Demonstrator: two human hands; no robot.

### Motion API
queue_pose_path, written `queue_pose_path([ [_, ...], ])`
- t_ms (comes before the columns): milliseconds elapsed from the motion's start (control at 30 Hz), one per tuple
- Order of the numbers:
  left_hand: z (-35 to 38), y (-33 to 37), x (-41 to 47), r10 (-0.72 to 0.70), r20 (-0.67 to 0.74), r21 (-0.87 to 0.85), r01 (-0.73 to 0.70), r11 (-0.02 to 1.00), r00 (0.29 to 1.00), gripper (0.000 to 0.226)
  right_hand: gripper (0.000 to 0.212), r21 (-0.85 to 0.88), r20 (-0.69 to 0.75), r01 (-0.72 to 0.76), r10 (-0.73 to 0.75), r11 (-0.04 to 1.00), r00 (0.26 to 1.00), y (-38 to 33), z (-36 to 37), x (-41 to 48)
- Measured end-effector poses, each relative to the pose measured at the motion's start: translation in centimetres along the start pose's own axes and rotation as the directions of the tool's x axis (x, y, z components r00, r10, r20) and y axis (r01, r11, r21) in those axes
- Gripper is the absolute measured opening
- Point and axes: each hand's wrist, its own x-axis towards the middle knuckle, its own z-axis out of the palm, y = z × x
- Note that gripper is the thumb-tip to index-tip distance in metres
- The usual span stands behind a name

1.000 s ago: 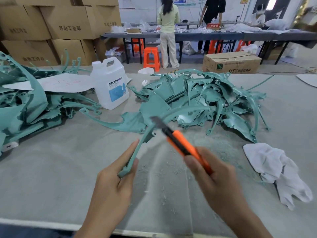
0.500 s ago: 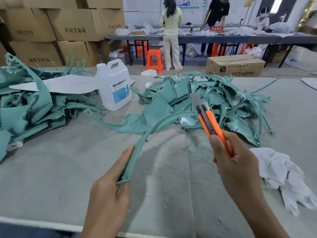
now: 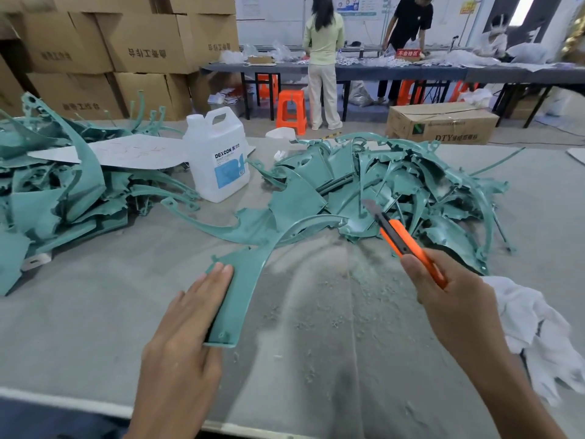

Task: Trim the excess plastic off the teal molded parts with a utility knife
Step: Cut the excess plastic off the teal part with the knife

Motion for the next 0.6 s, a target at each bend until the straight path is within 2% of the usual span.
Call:
queue_pose_path([
  [100,0.4,0.3,0.0,0.021,0.004,0.016,-0.021,1.0,1.0,0.077,0.024,0.205,0.051,0.158,-0.172,0.966,0.984,-3.5,0.5,-3.0],
  [200,0.3,0.5,0.1,-0.004,-0.034,-0.064,0.002,0.998,0.999,0.073,0.027,0.256,0.122,0.262,-0.3,0.93,0.946,-4.6,1.9,-4.5],
  [300,0.0,1.7,0.0,-0.152,-0.053,-0.234,0.136,0.963,0.987,0.046,0.025,0.207,0.097,0.138,-0.161,0.968,0.982,-2.4,3.4,-2.7],
  [367,-0.2,1.9,0.0,-0.204,-0.053,-0.225,0.188,0.956,0.977,0.039,0.03,0.06,0.085,0.037,-0.042,0.997,0.995,-0.2,4.1,-0.7],
  [433,-0.5,1.7,-0.3,-0.188,0.001,-0.253,0.182,0.95,0.982,0.045,0.033,0.01,0.043,-0.055,0.054,0.998,0.998,1.7,4.3,0.3],
  [533,-0.3,0.6,-0.5,-0.188,0.029,-0.162,0.19,0.968,0.982,0.074,0.033,0.144,-0.048,-0.078,0.086,0.986,0.995,1.6,3.9,-0.1],
  [600,0.1,0.3,-0.7,-0.197,0.029,-0.131,0.199,0.971,0.98,0.079,0.031,0.247,-0.06,-0.046,0.063,0.968,0.996,0.2,3.5,-1.1],
])
